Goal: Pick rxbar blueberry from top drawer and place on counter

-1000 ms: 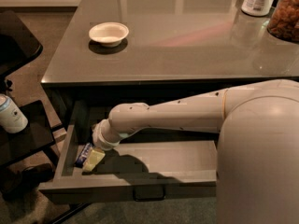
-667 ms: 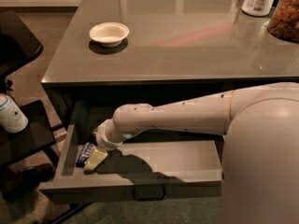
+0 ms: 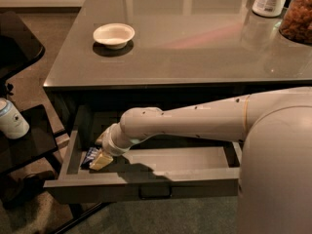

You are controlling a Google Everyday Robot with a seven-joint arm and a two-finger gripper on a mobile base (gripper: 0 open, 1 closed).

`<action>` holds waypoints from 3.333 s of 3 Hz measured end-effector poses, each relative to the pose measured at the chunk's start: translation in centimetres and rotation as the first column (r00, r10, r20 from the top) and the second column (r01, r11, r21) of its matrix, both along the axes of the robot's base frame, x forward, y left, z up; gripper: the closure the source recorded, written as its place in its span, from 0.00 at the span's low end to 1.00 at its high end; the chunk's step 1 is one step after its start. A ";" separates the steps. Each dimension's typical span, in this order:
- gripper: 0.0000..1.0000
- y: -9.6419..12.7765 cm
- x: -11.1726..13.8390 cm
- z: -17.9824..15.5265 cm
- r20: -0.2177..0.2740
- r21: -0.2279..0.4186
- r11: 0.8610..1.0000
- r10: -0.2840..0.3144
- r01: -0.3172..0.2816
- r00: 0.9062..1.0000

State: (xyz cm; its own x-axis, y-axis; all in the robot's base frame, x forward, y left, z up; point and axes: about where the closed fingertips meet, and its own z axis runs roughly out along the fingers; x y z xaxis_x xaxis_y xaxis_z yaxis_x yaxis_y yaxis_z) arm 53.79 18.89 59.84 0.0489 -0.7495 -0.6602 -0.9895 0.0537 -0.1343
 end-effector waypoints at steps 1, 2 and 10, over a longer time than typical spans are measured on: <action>1.00 0.1 -0.1 0.1 -0.001 0.015 1.000 -0.001 0.001 1.000; 1.00 -1.1 -0.3 0.5 0.026 0.064 0.998 -0.006 0.004 1.000; 0.81 -2.7 3.5 23.6 0.372 0.046 0.994 0.071 -0.094 0.926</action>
Offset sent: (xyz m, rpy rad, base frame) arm 0.0041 -0.0559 0.0173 0.1356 -0.0932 -0.0381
